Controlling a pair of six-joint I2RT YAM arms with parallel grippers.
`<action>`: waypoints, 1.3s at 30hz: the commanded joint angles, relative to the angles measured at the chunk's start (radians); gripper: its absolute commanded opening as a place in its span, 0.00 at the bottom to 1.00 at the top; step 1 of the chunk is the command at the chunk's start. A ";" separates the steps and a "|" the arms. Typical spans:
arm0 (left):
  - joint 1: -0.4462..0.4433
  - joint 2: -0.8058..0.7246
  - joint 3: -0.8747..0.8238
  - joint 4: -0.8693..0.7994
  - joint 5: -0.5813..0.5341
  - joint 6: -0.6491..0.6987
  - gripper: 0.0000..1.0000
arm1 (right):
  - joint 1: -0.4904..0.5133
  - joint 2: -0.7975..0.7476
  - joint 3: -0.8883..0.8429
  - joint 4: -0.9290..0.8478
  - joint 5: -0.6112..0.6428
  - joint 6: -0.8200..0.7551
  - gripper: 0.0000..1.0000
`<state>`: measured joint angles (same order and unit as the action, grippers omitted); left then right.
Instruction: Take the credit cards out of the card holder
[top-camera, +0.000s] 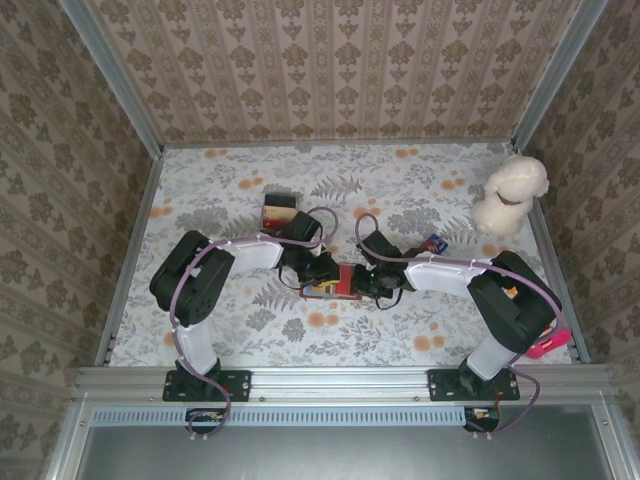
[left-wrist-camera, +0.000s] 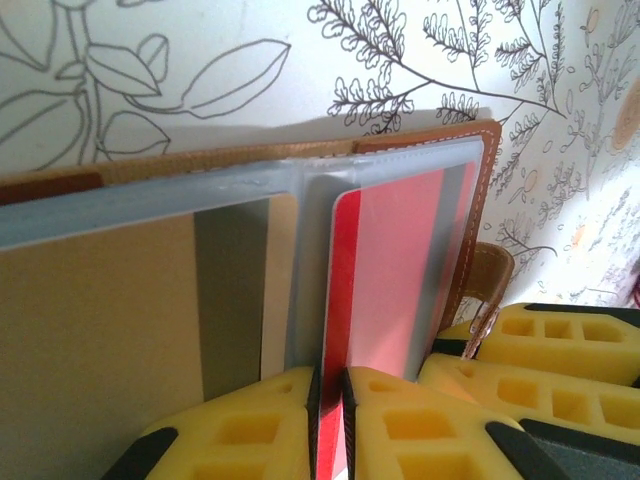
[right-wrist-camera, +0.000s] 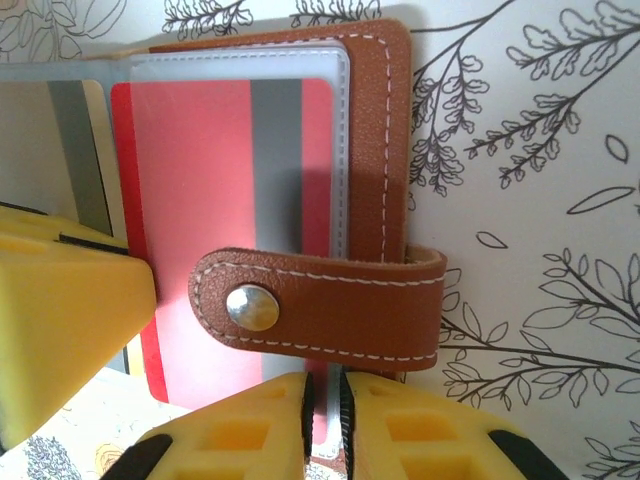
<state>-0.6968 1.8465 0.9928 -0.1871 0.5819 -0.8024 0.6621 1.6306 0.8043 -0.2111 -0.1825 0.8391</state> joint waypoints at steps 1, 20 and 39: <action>0.007 0.037 -0.063 0.010 0.007 -0.026 0.15 | 0.005 0.040 0.025 -0.006 0.020 -0.010 0.18; 0.059 -0.085 -0.086 -0.011 0.031 0.088 0.00 | 0.005 0.079 0.065 -0.142 0.100 0.005 0.15; 0.094 -0.153 -0.127 -0.084 -0.008 0.123 0.00 | 0.028 -0.016 0.109 -0.055 0.001 -0.055 0.17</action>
<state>-0.6075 1.7176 0.8833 -0.2371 0.5968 -0.7017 0.6735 1.6482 0.8757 -0.2787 -0.1505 0.8158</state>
